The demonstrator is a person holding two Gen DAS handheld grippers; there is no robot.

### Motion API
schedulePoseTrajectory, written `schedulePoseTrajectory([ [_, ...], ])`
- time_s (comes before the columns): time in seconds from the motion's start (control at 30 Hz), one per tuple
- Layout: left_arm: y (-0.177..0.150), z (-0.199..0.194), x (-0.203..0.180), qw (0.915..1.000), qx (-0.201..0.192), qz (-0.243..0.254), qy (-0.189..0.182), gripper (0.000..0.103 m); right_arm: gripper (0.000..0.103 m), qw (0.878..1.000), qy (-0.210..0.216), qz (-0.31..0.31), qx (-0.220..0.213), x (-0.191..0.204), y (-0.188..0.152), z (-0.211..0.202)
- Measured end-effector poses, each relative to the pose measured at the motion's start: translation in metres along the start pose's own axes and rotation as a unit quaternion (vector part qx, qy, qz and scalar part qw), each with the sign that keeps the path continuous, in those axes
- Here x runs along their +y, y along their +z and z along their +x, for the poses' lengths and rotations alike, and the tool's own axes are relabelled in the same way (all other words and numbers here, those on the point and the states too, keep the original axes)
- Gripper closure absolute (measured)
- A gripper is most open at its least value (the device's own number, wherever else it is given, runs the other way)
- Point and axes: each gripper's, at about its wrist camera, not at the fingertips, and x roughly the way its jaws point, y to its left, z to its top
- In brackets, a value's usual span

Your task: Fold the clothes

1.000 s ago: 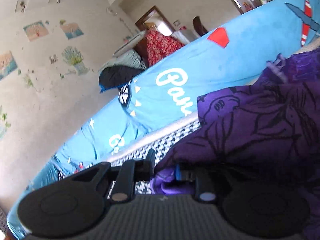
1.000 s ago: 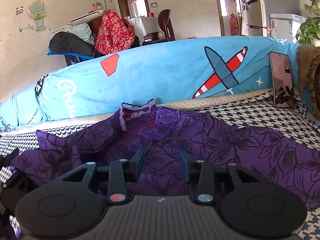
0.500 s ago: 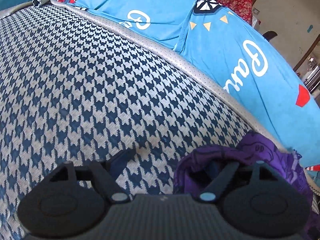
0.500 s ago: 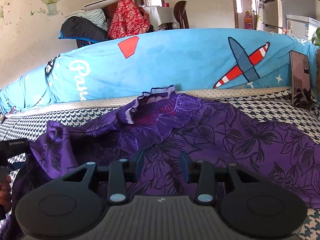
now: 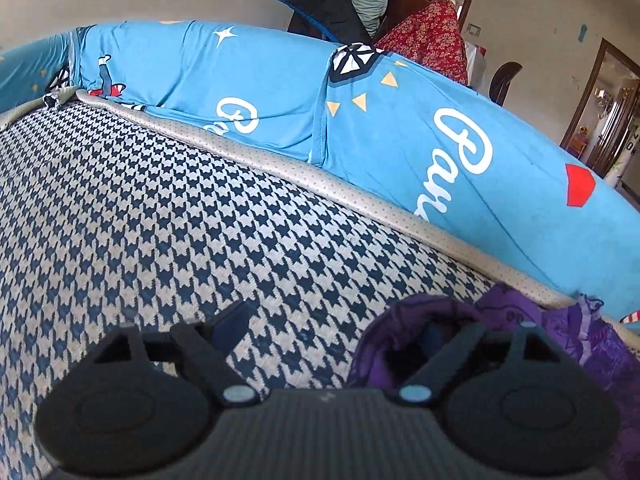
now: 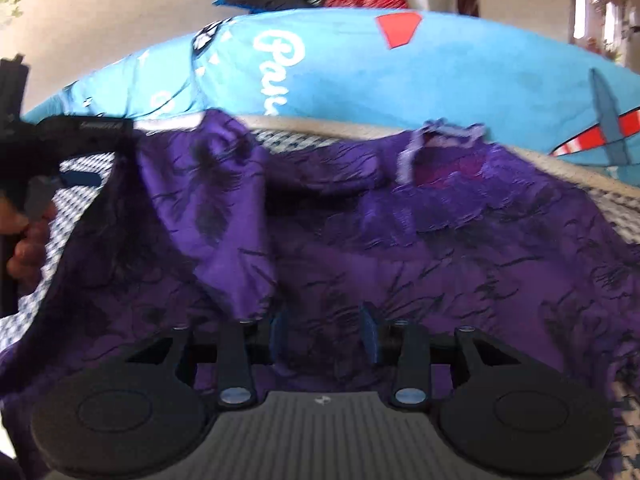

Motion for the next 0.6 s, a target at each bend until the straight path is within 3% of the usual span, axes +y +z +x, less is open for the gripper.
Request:
schedulePoseTrajectory([
  [0.13, 0.007, 0.0, 0.005, 0.9993, -0.002, -0.038, -0.001, 0.018, 0.065, 0.994, 0.111, 0.01, 0.004, 0.015, -0.003, -0.003],
  [0.23, 0.007, 0.008, 0.008, 0.9978, 0.019, -0.056, 0.031, 0.004, 0.065, 0.983, 0.181, -0.003, 0.007, 0.028, -0.005, -0.006],
  [0.3, 0.005, 0.019, 0.005, 0.9952, 0.048, -0.028, 0.08, 0.002, 0.064, 0.986, 0.165, -0.037, -0.006, 0.036, -0.005, -0.011],
  [0.37, 0.001, 0.024, 0.004, 0.9933, 0.056, -0.007, 0.1, 0.002, 0.064, 0.987, 0.15, -0.054, -0.013, 0.037, -0.005, -0.013],
  [0.6, 0.001, 0.032, 0.032, 0.9808, 0.16, -0.072, 0.086, 0.0, 0.063, 0.991, 0.124, -0.039, -0.008, 0.027, -0.006, -0.011],
])
